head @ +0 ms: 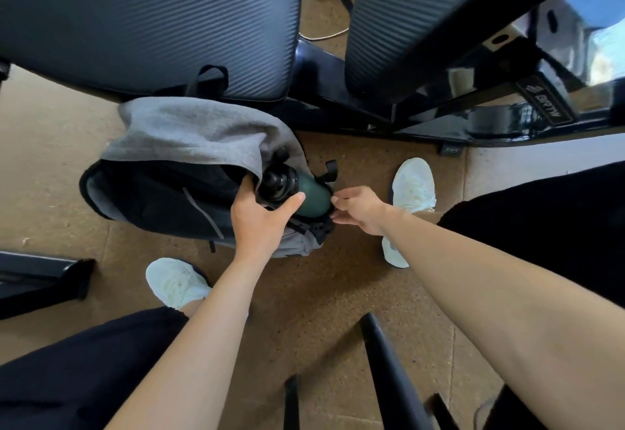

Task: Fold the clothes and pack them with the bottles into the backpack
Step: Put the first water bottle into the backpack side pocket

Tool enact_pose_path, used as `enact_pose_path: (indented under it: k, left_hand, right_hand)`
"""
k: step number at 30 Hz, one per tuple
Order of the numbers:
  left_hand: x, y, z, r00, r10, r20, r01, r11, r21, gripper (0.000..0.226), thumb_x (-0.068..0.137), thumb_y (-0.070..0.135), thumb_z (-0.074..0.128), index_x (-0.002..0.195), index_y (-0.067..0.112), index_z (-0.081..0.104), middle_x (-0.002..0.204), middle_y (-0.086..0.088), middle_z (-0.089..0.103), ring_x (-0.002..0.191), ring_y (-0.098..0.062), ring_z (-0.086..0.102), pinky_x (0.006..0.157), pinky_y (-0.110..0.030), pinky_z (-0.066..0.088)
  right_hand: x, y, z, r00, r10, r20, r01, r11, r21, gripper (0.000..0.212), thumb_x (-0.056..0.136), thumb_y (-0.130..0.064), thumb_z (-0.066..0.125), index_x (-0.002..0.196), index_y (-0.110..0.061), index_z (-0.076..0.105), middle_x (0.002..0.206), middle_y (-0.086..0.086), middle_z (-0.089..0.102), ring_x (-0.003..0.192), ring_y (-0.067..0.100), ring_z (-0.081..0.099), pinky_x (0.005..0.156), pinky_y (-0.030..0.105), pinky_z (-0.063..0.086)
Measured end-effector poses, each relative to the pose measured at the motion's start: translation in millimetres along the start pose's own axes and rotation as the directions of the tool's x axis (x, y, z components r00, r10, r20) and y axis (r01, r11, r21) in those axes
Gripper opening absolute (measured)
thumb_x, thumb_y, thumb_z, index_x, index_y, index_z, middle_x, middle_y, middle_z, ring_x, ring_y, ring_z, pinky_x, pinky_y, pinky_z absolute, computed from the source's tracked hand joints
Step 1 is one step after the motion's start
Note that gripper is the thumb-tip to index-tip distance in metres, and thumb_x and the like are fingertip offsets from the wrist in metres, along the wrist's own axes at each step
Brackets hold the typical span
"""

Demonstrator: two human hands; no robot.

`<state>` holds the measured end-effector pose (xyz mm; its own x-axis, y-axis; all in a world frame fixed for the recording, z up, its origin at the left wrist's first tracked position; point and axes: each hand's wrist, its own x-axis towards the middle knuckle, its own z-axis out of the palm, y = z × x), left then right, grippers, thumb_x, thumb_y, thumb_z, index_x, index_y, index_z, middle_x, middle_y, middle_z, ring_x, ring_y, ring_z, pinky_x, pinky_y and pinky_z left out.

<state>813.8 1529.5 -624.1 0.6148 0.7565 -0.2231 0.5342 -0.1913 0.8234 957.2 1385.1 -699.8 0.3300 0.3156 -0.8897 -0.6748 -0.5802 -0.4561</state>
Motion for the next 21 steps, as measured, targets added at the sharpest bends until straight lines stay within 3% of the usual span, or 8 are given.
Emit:
enact_pose_path:
  k: [4, 7, 10, 14, 18, 21]
  left_hand:
    - [3, -1, -4, 1.0, -0.013, 0.002, 0.013, 1.0, -0.009, 0.059, 0.074, 0.037, 0.09, 0.123, 0.018, 0.062, 0.116, 0.007, 0.069, 0.111, -0.009, 0.064, 0.095, -0.025, 0.049]
    - [2, 2, -3, 1.0, -0.015, -0.001, 0.015, 1.0, 0.0, 0.057, 0.075, 0.037, 0.09, 0.122, 0.02, 0.062, 0.113, 0.01, 0.068, 0.108, -0.004, 0.062, 0.092, -0.017, 0.047]
    - [0, 4, -3, 1.0, -0.006, -0.011, 0.006, 1.0, 0.015, 0.056, 0.075, 0.038, 0.089, 0.122, 0.02, 0.062, 0.113, 0.009, 0.069, 0.109, -0.007, 0.064, 0.094, -0.023, 0.05]
    - [-3, 3, -4, 1.0, -0.002, -0.011, 0.002, 1.0, 0.027, 0.055, 0.074, 0.038, 0.089, 0.119, 0.022, 0.062, 0.112, 0.008, 0.07, 0.108, -0.007, 0.065, 0.095, -0.029, 0.052]
    - [-5, 6, -3, 0.999, 0.02, -0.026, -0.018, 0.998, 0.065, 0.061, 0.074, 0.05, 0.084, 0.121, 0.019, 0.062, 0.115, 0.005, 0.07, 0.111, -0.012, 0.065, 0.098, -0.036, 0.054]
    - [-4, 8, 1, 0.994, 0.11, -0.014, -0.104, 0.973, 0.206, 0.073, 0.074, 0.062, 0.073, 0.123, 0.009, 0.062, 0.117, -0.005, 0.069, 0.113, -0.022, 0.065, 0.096, -0.041, 0.054]
  right_hand:
    - [1, -2, -3, 1.0, -0.007, 0.026, 0.007, 1.0, -0.003, 0.016, 0.101, -0.006, 0.06, 0.115, -0.005, 0.066, 0.112, 0.018, 0.067, 0.101, 0.028, 0.068, 0.079, 0.031, 0.06]
    - [4, -4, -4, 1.0, -0.029, 0.0, 0.029, 0.998, -0.061, 0.027, 0.102, -0.004, 0.056, 0.128, 0.002, 0.062, 0.107, 0.019, 0.066, 0.092, 0.024, 0.067, 0.075, 0.029, 0.06]
    - [6, -4, 1, 0.997, -0.071, -0.041, 0.062, 0.981, -0.186, 0.037, 0.103, -0.008, 0.055, 0.138, 0.003, 0.054, 0.109, 0.019, 0.065, 0.089, 0.021, 0.067, 0.072, 0.025, 0.059]
    - [4, -9, 2, 0.996, -0.083, -0.021, 0.073, 0.953, -0.293, 0.038, 0.104, -0.011, 0.056, 0.139, 0.001, 0.052, 0.11, 0.016, 0.064, 0.081, 0.014, 0.066, 0.055, 0.016, 0.055]
    - [1, -10, 3, 0.998, -0.067, -0.013, 0.061, 0.957, -0.283, 0.041, 0.105, -0.012, 0.052, 0.145, -0.001, 0.046, 0.119, 0.017, 0.061, 0.094, 0.019, 0.066, 0.06, 0.018, 0.055]
    - [-4, -14, 3, 0.999, -0.042, 0.015, 0.044, 0.987, -0.153, 0.041, 0.105, -0.009, 0.052, 0.145, 0.0, 0.046, 0.116, 0.016, 0.061, 0.096, 0.021, 0.064, 0.077, 0.026, 0.057]
